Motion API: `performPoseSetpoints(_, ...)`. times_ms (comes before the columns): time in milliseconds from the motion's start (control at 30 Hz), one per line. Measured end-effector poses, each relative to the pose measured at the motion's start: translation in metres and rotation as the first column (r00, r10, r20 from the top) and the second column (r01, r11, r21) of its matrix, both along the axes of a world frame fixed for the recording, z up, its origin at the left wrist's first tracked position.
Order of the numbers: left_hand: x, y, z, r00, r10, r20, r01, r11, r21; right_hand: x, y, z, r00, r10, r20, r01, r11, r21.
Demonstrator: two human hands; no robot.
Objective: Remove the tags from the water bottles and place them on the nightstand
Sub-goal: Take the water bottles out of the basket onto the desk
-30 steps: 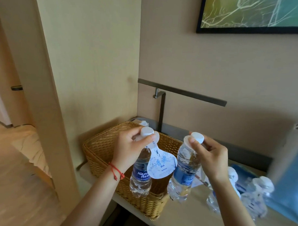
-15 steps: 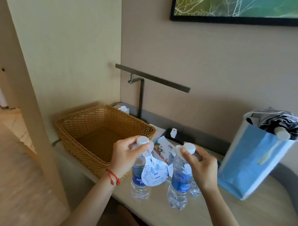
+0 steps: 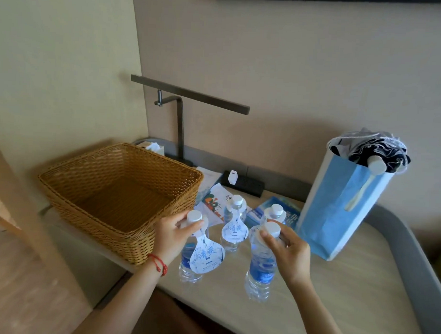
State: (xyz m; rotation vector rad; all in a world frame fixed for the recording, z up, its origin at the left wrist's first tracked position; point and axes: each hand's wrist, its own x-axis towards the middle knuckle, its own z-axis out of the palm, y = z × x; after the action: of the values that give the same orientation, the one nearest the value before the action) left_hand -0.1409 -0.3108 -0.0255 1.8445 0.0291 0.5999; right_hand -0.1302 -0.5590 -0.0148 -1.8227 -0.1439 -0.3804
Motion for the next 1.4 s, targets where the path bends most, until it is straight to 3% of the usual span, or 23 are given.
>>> performPoseSetpoints(700, 0.018, 0.005, -0.041, 0.998, 0.006, -0.055, -0.014, 0.990, -0.139, 0.005, 0.030, -0.050, 0.994, -0.031, -0.105, 0.034, 0.999, 0.028)
performPoseSetpoints(1400, 0.015, 0.003, -0.042, 0.997, 0.038, -0.061, -0.038, 0.999, 0.008, -0.002, 0.027, -0.055, 0.990, -0.021, -0.143, 0.026, 0.999, 0.033)
